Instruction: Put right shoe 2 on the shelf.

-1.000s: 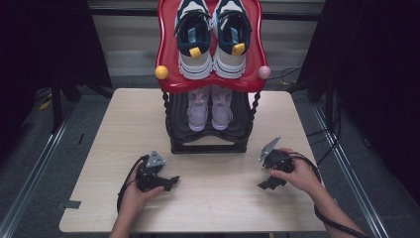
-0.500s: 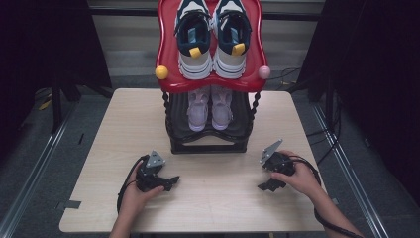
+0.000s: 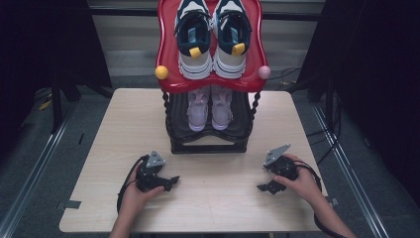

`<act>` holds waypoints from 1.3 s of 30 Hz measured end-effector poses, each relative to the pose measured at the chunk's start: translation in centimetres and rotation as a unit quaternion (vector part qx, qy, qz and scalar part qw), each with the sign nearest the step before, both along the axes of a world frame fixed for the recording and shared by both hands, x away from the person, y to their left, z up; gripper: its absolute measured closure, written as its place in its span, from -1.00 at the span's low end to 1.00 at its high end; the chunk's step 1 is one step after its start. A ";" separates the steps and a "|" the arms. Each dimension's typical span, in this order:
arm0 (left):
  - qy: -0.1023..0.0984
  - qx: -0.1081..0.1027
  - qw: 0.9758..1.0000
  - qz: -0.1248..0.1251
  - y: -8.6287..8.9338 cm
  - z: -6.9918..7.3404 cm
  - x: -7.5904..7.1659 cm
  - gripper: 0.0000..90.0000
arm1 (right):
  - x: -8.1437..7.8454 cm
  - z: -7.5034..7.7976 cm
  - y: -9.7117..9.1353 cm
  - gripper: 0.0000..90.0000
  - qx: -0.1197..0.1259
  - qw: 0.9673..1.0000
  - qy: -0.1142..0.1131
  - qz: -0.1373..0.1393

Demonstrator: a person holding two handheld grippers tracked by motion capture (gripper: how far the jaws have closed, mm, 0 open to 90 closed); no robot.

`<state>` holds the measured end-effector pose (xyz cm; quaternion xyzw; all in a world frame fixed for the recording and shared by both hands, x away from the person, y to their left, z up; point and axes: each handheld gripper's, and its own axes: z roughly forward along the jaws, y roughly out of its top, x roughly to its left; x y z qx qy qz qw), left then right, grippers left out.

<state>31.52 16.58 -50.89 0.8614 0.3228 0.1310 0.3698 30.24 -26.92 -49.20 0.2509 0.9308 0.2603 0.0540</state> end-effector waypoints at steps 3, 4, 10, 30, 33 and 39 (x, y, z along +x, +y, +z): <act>0.002 -0.002 1.000 0.002 0.0 0.0 0.0 -0.67 | -0.3 -0.2 -0.3 -0.74 0.013 1.000 -0.007 -0.011; 0.002 -0.002 1.000 0.002 0.0 0.0 0.0 -0.67 | -0.3 -0.2 -0.3 -0.74 0.013 1.000 -0.007 -0.011; 0.002 -0.002 1.000 0.003 0.0 0.0 -0.1 -0.67 | -1.1 -0.8 -0.8 -0.76 0.050 0.998 -0.031 -0.032; 0.002 -0.002 1.000 0.002 0.0 0.0 -0.1 -0.67 | -2.3 -2.0 -2.0 -0.76 0.112 0.989 -0.074 -0.057; 0.002 -0.002 1.000 0.002 0.0 0.0 -0.1 -0.67 | -2.3 -2.0 -2.0 -0.76 0.112 0.989 -0.074 -0.059; 0.003 -0.002 1.000 0.002 0.0 0.0 -0.1 -0.67 | -2.4 -2.0 -2.0 -0.77 0.112 0.989 -0.074 -0.060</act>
